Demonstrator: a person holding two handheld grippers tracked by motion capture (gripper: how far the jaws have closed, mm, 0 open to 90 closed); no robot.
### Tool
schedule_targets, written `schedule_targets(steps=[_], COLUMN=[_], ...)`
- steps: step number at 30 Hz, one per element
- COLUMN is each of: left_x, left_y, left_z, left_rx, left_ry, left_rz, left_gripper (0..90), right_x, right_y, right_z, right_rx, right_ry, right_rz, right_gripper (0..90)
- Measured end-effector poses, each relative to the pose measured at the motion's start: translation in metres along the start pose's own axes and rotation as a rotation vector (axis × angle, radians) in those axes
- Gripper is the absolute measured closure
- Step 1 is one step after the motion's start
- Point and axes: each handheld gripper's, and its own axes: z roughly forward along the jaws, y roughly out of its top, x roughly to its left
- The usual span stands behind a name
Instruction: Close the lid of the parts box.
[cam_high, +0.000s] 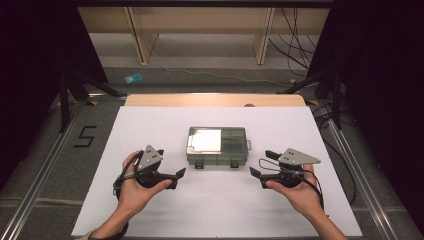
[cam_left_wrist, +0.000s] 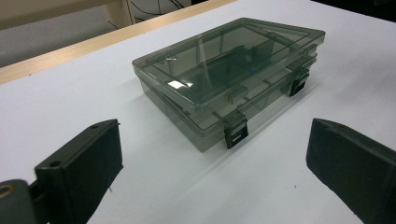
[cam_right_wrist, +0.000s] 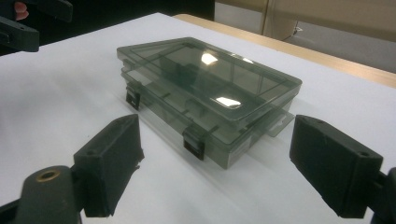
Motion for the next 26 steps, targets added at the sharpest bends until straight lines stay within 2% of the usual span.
schedule_targets(steps=[2, 5, 6, 9, 11, 12, 13, 14, 15, 16, 18, 23, 26], left_x=[0.0, 0.0, -0.001, 0.0, 0.0, -0.001, -0.001, 0.0, -0.001, -0.001, -0.001, 0.0, 0.0], left_y=[-0.001, -0.003, -0.003, -0.005, -0.006, -0.007, -0.008, -0.008, -0.008, -0.009, -0.01, -0.01, -0.011], left_z=[-0.002, -0.004, -0.005, -0.007, -0.008, -0.008, -0.008, -0.009, -0.009, -0.009, -0.009, -0.008, -0.006], left_rx=[0.008, 0.005, 0.009, 0.009, 0.013, 0.014, 0.015, 0.017, 0.017, 0.014, 0.016, 0.015, 0.009], left_ry=[0.003, -0.005, 0.003, -0.004, -0.004, 0.0, 0.001, 0.0, 0.001, -0.005, 0.002, 0.003, 0.0], left_rz=[0.021, 0.014, 0.015, 0.013, 0.018, 0.015, 0.007, 0.023, 0.023, 0.022, 0.013, 0.018, -0.001], left_gripper=[3.3, 3.4, 3.4, 3.8, 3.9, 4.0, 4.1, 4.4, 4.5, 4.6, 4.7, 4.7, 4.7], right_x=[0.0, 0.001, 0.0, 0.0, 0.0, -0.001, -0.001, 0.0, -0.001, -0.001, -0.001, 0.0, 0.001], right_y=[0.0, -0.002, -0.003, -0.006, -0.007, -0.008, -0.008, -0.009, -0.01, -0.01, -0.013, -0.017, -0.017], right_z=[-0.004, -0.006, -0.008, -0.011, -0.015, -0.015, -0.017, -0.019, -0.02, -0.021, -0.021, -0.025, -0.025], right_rx=[0.014, 0.002, 0.014, 0.001, 0.017, -0.005, 0.005, 0.014, 0.005, 0.016, -0.005, 0.018, 0.014], right_ry=[-0.014, -0.004, -0.013, -0.017, -0.015, -0.025, -0.023, -0.021, -0.032, -0.031, -0.024, -0.018, -0.017], right_rz=[-0.003, 0.005, -0.006, -0.001, 0.003, -0.007, -0.005, 0.009, -0.005, -0.001, 0.006, 0.014, 0.017], right_gripper=[17.5, 17.5, 17.5, 17.5, 17.5, 17.4, 17.4, 17.4, 17.4, 17.4, 17.4, 17.4, 17.4])
